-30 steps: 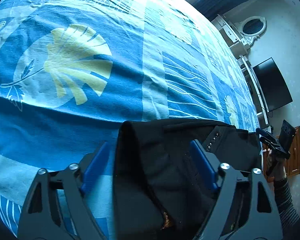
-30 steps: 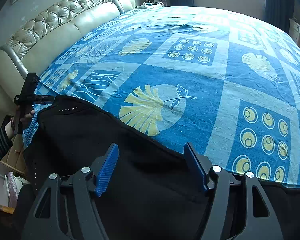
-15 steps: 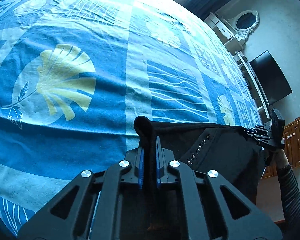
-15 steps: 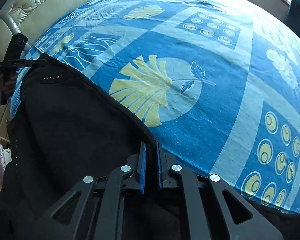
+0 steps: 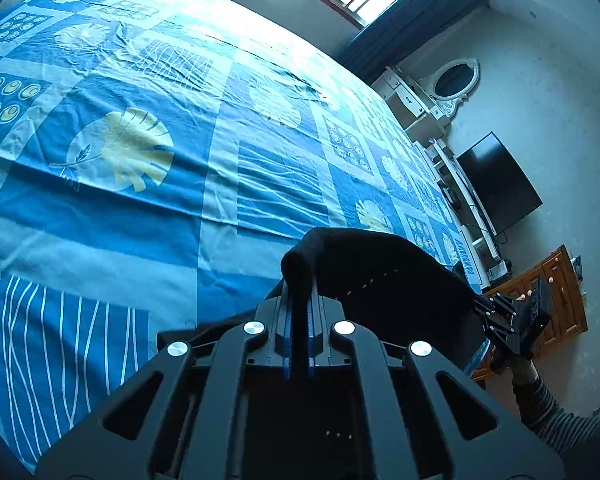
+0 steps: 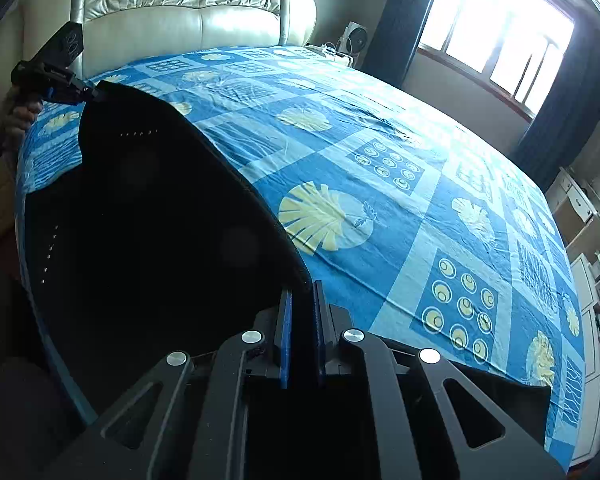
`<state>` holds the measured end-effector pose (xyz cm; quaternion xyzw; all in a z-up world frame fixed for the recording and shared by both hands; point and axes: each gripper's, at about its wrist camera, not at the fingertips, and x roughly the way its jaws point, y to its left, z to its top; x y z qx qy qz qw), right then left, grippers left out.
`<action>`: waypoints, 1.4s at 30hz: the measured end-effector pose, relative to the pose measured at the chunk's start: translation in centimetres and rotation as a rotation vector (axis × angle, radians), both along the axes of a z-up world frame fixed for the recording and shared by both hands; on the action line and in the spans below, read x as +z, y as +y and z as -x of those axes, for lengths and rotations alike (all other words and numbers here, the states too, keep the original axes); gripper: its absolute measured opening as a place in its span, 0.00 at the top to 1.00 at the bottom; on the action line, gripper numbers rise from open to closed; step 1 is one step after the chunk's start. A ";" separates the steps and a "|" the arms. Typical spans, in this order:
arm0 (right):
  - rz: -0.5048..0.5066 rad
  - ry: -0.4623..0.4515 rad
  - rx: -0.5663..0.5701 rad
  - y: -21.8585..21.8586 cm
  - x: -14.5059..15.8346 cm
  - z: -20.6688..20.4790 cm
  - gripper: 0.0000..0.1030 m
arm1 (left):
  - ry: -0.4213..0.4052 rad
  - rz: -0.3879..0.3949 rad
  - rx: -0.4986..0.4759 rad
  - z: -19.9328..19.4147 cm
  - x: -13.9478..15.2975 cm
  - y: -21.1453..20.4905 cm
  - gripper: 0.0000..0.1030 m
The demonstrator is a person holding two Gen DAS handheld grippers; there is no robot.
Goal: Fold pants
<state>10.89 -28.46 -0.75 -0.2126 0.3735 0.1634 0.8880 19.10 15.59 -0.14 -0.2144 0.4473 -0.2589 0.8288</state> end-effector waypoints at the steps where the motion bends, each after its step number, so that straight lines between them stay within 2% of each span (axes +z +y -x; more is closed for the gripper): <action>1: 0.012 0.003 0.001 0.3 -0.7 1.1 0.91 | 0.000 -0.001 0.004 1.1 -0.3 0.2 0.96; 5: 0.072 0.026 0.001 1.0 -3.6 4.4 0.91 | 0.020 0.049 0.034 5.5 -2.0 1.6 0.95; 9: 0.078 0.065 -0.024 1.2 -6.2 6.3 0.90 | 0.059 0.052 0.050 8.9 -4.2 2.1 0.94; 12: 0.097 0.078 -0.037 1.5 -7.7 7.1 0.85 | 0.106 0.036 0.059 10.4 -6.0 2.3 0.89; 13: 0.102 0.076 -0.043 1.6 -8.0 7.6 0.84 | 0.122 0.036 0.062 11.0 -6.5 2.5 0.85; 14: 0.103 0.073 -0.051 1.6 -7.9 8.0 0.83 | 0.140 0.028 0.071 11.4 -6.8 2.7 0.76; 16: 0.079 0.084 -0.063 1.5 -7.5 8.7 0.72 | 0.162 0.037 0.110 12.6 -7.3 3.6 0.68; 18: 0.017 0.118 -0.088 0.8 -6.8 9.1 0.66 | 0.190 0.074 0.167 13.9 -7.6 4.7 0.63; 20: -0.092 0.167 -0.125 -0.3 -6.1 9.4 0.63 | 0.203 0.153 0.219 15.1 -7.3 5.4 0.53; 23: -0.298 0.230 -0.198 -2.0 -5.4 9.7 0.58 | 0.194 0.225 0.278 16.3 -6.3 5.4 0.47; 26: -0.539 0.300 -0.254 -3.4 -5.4 9.3 0.55 | 0.212 0.220 0.283 16.3 -6.1 3.7 0.45; 28: -0.635 0.336 -0.279 -3.6 -5.6 9.0 0.55 | 0.217 0.179 0.289 16.1 -6.0 2.3 0.45; 33: -0.718 0.364 -0.301 -2.9 -6.1 8.8 0.54 | 0.244 0.190 0.325 15.6 -5.9 0.4 0.45; 35: -0.722 0.370 -0.309 -2.8 -6.3 9.0 0.50 | 0.255 0.161 0.340 15.3 -6.0 -0.2 0.45; 42: -0.836 0.427 -0.336 -3.8 -7.3 9.1 0.49 | 0.287 0.113 0.379 15.7 -6.4 -1.0 0.45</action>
